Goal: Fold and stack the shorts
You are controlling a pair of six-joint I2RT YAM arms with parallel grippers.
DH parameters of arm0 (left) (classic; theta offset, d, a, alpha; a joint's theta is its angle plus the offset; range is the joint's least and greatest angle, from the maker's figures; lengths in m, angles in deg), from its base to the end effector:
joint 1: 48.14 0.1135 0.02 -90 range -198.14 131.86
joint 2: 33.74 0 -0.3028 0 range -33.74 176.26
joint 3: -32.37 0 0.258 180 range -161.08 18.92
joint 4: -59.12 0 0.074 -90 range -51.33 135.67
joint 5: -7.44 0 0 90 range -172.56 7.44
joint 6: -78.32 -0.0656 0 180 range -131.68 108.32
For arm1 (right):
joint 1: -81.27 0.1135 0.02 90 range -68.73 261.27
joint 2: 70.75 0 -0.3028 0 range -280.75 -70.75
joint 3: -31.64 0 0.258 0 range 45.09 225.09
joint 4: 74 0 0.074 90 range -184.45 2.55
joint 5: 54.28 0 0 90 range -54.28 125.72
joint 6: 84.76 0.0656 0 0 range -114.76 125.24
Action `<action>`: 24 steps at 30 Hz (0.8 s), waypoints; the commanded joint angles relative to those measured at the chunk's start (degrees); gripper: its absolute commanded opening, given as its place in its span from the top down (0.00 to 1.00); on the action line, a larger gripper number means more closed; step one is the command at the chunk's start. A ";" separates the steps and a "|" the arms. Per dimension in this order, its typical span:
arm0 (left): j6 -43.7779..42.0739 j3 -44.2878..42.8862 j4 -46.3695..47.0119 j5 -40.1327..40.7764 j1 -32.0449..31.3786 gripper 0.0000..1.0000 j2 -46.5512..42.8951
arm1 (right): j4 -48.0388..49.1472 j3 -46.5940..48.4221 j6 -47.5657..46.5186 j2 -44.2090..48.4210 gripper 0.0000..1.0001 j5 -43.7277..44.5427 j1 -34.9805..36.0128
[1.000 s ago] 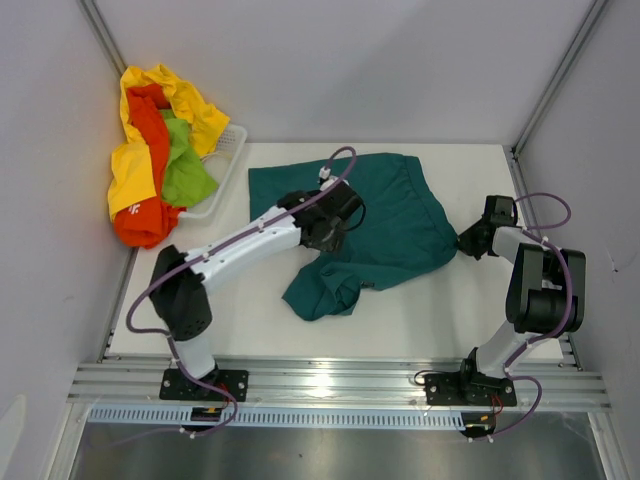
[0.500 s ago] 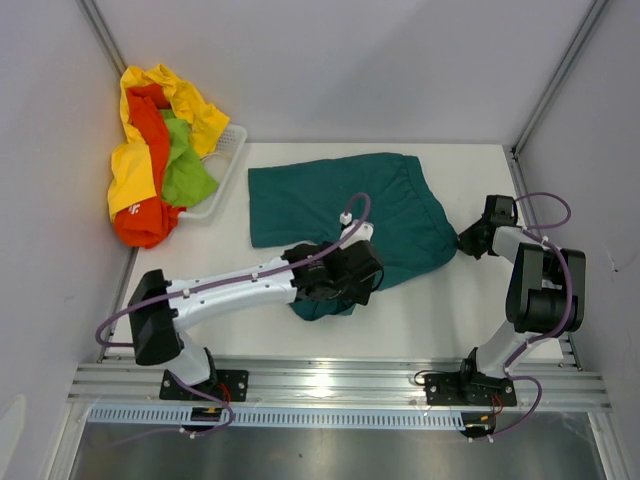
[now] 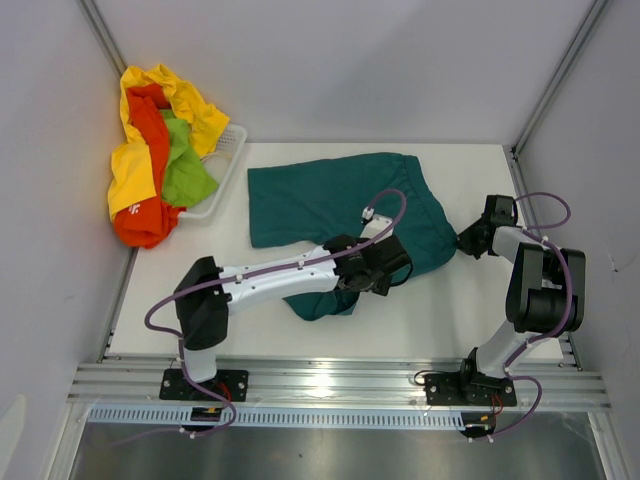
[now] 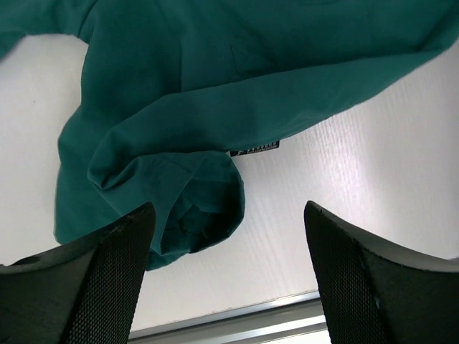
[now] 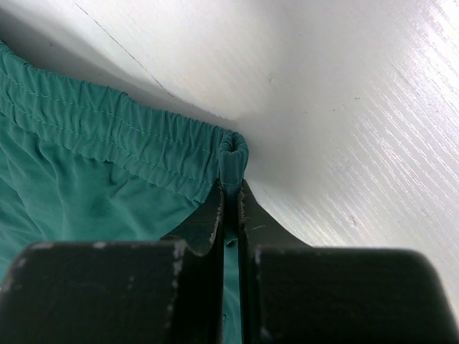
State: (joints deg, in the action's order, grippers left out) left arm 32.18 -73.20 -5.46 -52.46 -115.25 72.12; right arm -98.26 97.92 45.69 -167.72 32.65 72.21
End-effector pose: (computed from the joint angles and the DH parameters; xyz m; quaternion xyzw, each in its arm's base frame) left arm 0.1922 -0.3707 0.2851 0.1346 0.9346 -0.0295 0.3279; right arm 0.3548 -0.0530 0.1682 0.3918 0.8690 0.1060 0.2829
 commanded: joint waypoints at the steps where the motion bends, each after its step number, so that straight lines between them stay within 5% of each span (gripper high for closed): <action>1: -10.35 -1.32 1.03 -1.45 0.49 0.13 -0.92 | 1.23 1.65 -0.46 -0.41 1.00 -0.97 0.18; 12: -17.66 2.12 2.27 -5.50 5.23 0.27 -0.92 | 1.23 1.48 -0.37 -0.33 1.00 -1.15 0.01; 24: -22.23 3.08 4.55 -10.68 6.91 0.64 1.01 | 0.88 1.39 -0.37 0.02 1.00 -0.97 -0.43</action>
State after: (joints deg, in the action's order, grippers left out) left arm 12.40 -70.62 -2.34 -60.81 -108.39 73.00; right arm -98.24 97.92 45.69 -167.72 31.77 72.04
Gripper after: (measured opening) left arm 0.363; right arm 0.035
